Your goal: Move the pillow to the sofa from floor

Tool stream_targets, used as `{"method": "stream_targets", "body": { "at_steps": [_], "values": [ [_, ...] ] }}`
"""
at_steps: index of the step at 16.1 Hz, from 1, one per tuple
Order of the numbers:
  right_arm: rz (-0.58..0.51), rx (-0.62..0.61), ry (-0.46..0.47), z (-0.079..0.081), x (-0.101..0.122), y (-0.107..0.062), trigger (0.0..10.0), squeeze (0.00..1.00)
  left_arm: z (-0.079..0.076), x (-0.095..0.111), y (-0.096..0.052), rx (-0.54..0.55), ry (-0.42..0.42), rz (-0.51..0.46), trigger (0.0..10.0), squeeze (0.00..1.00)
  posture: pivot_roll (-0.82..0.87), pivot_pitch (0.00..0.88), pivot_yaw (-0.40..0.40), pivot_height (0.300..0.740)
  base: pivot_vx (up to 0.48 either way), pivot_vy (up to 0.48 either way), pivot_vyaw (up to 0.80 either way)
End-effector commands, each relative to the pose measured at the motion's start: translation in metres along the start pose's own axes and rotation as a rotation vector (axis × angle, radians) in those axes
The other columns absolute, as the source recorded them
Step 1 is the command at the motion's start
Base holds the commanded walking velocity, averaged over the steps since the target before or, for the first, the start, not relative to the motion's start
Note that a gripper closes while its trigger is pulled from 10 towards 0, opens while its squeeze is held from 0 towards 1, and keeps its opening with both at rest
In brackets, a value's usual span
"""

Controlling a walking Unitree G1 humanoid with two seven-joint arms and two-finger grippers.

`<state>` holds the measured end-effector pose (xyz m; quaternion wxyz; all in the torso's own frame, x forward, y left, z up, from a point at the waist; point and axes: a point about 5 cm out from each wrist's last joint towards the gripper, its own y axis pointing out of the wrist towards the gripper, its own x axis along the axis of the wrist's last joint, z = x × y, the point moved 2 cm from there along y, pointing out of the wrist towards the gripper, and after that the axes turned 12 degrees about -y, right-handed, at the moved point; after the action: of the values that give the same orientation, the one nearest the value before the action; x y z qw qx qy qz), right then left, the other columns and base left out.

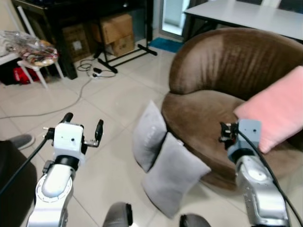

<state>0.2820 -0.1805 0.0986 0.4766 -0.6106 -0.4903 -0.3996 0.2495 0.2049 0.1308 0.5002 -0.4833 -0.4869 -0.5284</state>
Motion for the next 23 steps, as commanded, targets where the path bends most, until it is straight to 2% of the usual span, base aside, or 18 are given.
{"method": "stream_targets", "body": {
  "at_steps": [1,7,8,11,12,15,17,20,23],
  "values": [
    [-0.023,-0.016,-0.006,-0.006,0.004,-0.002,10.0,0.0,-0.005,-0.003,0.001,-0.019,-0.017,0.011,10.0,0.0,-0.01,0.0,0.007,0.65,0.352,0.0,0.0],
    [0.012,-0.012,0.01,-0.005,-0.004,-0.011,10.0,0.0,-0.012,-0.006,0.001,-0.055,-0.015,0.021,10.0,0.0,-0.03,0.0,0.013,0.65,0.35,0.0,-0.73],
    [0.002,-0.001,0.012,-0.003,-0.003,-0.011,10.0,0.0,-0.012,-0.006,0.001,-0.056,-0.012,0.021,10.0,0.0,-0.02,0.0,0.009,0.65,0.349,0.0,0.0],
    [-0.034,0.136,0.007,0.013,0.005,-0.007,10.0,0.0,-0.01,-0.007,-0.001,-0.048,-0.002,0.023,10.0,0.0,-0.02,0.0,0.003,0.65,0.345,0.0,0.0],
    [-0.031,0.165,-0.025,0.015,0.005,-0.006,10.0,0.0,-0.01,-0.007,-0.002,-0.048,-0.001,0.022,10.0,0.0,-0.02,0.0,0.003,0.65,0.341,0.0,0.0],
    [-0.027,0.184,-0.056,0.017,0.004,-0.006,10.0,0.0,-0.01,-0.007,-0.003,-0.048,0.002,0.023,10.0,0.0,0.0,0.0,-0.006,0.65,0.338,0.0,0.8],
    [-0.018,0.19,-0.019,0.017,0.001,-0.006,10.0,0.0,-0.01,-0.007,-0.004,-0.046,0.005,0.024,10.0,0.0,0.0,0.0,-0.006,0.65,0.328,0.0,0.0],
    [-0.029,0.254,-0.03,0.024,0.0,-0.009,10.0,0.0,-0.009,-0.008,-0.003,-0.019,0.039,0.022,10.0,0.0,0.0,0.0,-0.005,0.65,0.097,0.0,0.0],
    [-0.03,0.245,-0.014,0.024,0.001,-0.008,10.0,0.0,-0.008,-0.008,-0.003,-0.018,0.03,0.023,10.0,0.0,0.0,0.0,-0.002,0.646,0.0,0.0,0.0]
  ]
}}
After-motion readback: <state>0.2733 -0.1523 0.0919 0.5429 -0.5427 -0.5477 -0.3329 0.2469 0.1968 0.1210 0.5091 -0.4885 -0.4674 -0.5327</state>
